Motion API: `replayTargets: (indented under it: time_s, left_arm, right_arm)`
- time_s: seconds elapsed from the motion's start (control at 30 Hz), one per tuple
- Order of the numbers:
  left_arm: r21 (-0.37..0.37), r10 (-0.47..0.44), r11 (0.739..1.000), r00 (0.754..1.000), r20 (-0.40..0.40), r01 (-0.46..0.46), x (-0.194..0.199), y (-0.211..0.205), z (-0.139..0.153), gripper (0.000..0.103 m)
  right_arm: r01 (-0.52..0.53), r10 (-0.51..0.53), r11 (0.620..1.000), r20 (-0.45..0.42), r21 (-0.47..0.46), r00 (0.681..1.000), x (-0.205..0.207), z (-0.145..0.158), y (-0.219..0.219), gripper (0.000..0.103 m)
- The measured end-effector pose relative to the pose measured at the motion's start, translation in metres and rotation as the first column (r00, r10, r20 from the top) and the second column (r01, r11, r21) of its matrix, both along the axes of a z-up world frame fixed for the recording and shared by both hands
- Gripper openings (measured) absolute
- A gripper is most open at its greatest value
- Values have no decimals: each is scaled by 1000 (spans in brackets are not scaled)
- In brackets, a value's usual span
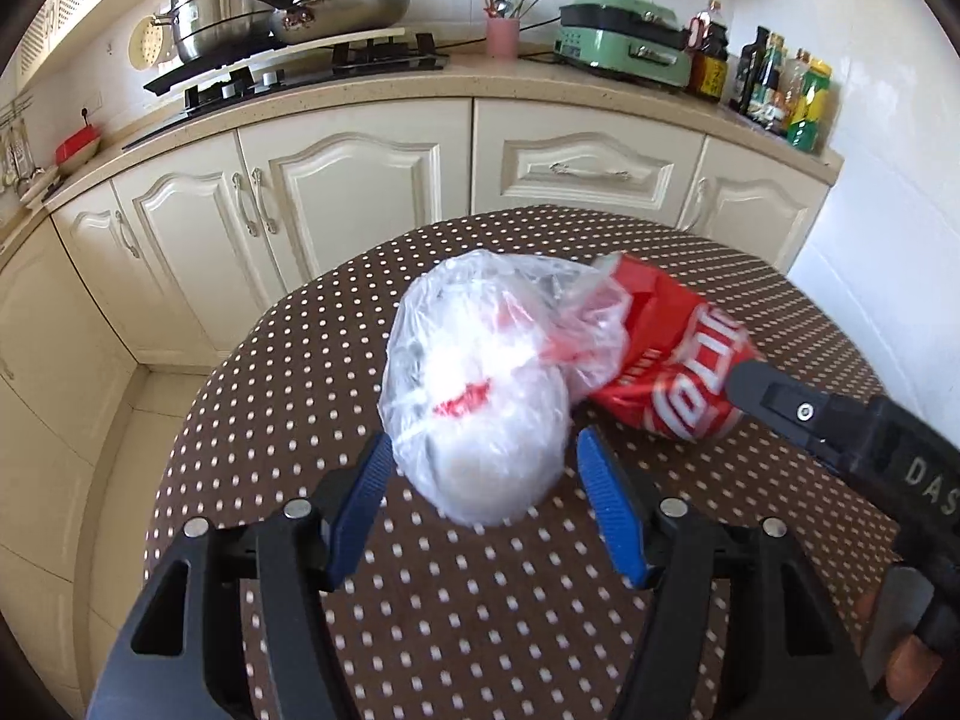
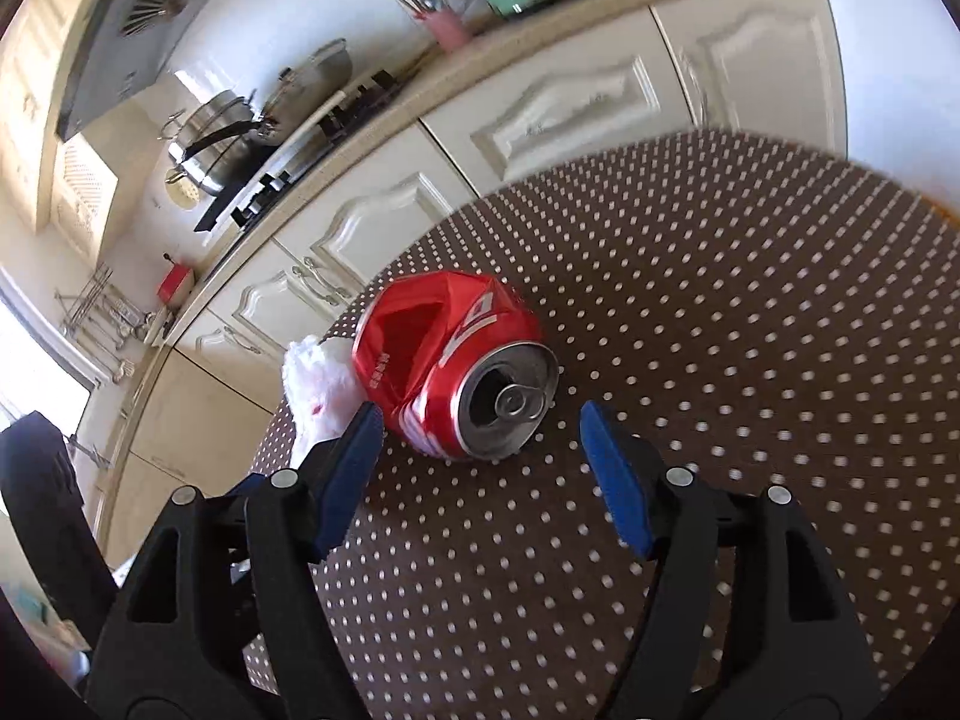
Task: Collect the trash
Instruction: 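Grasp the red cola can with the right tool while the left tool grasps the white plastic bag, then carry the cola can and plastic bag over the bin and open the left tool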
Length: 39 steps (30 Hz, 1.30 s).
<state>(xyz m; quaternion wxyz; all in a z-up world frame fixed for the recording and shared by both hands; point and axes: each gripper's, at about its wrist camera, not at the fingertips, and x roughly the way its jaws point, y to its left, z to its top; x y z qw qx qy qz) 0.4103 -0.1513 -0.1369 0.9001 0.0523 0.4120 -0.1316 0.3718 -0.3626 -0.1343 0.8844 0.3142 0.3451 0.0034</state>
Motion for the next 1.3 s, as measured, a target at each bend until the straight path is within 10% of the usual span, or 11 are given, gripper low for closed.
replayTargets:
  time_s: [0.47, 0.97, 1.3]
  left_arm:
    - [-73, -4, 997, 1000, 2, 4, 6, 10, 1, 16]
    - [-252, 16, 968, 999, 41, -5, -56, 75, 40, 13]
    - [-304, 193, 939, 978, 83, -159, -119, 181, 56, 13]
  right_arm:
    - [-18, 19, 998, -8, 67, 1000, 29, -15, 0, 50]
    - [-62, 63, 998, 105, -19, 992, -33, 21, 38, 50]
    - [-211, 215, 977, 184, -39, 959, -65, 54, 134, 50]
